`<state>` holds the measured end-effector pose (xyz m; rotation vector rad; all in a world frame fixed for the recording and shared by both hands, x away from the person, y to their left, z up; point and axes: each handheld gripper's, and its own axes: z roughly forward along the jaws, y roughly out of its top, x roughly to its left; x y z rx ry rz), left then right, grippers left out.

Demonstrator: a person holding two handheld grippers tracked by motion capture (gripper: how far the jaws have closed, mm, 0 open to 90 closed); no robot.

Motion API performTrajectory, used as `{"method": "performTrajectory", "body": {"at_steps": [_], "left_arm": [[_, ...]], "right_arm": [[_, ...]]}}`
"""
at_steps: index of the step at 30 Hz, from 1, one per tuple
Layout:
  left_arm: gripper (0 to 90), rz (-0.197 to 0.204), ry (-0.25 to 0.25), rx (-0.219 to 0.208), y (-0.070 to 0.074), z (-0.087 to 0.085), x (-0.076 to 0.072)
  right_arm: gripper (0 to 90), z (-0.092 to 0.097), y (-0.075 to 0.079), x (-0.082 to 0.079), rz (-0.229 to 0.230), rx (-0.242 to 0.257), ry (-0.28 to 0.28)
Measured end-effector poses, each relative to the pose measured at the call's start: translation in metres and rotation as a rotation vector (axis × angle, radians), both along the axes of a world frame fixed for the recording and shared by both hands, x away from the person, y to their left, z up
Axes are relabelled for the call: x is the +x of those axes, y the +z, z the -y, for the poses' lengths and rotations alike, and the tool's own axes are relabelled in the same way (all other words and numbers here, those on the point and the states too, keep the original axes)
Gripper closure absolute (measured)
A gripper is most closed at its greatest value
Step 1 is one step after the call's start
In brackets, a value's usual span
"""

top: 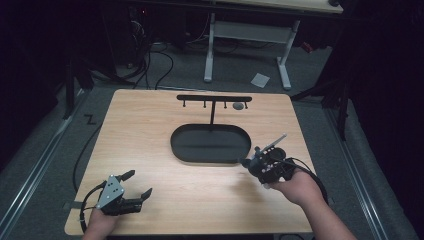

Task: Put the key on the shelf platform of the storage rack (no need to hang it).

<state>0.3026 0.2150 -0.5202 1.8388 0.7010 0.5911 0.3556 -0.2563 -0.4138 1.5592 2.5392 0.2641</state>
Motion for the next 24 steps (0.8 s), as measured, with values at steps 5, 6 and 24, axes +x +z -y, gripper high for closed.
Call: {"method": "performTrajectory", "body": {"at_steps": [5, 6, 24], "left_arm": [[15.1, -0.002, -0.001, -0.001, 0.0, 0.0, 0.0], [15.1, -0.002, -0.001, -0.001, 0.0, 0.0, 0.0], [15.1, 0.002, -0.017, 0.003, 0.0, 0.001, 0.0]], "right_arm": [[47.1, 0.005, 0.008, 0.004, 0.015, 0.004, -0.025], [47.1, 0.006, 0.01, 0.004, 0.014, 0.006, -0.034], [47.4, 0.003, 0.033, 0.027, -0.02, 0.062, -0.14]]}}
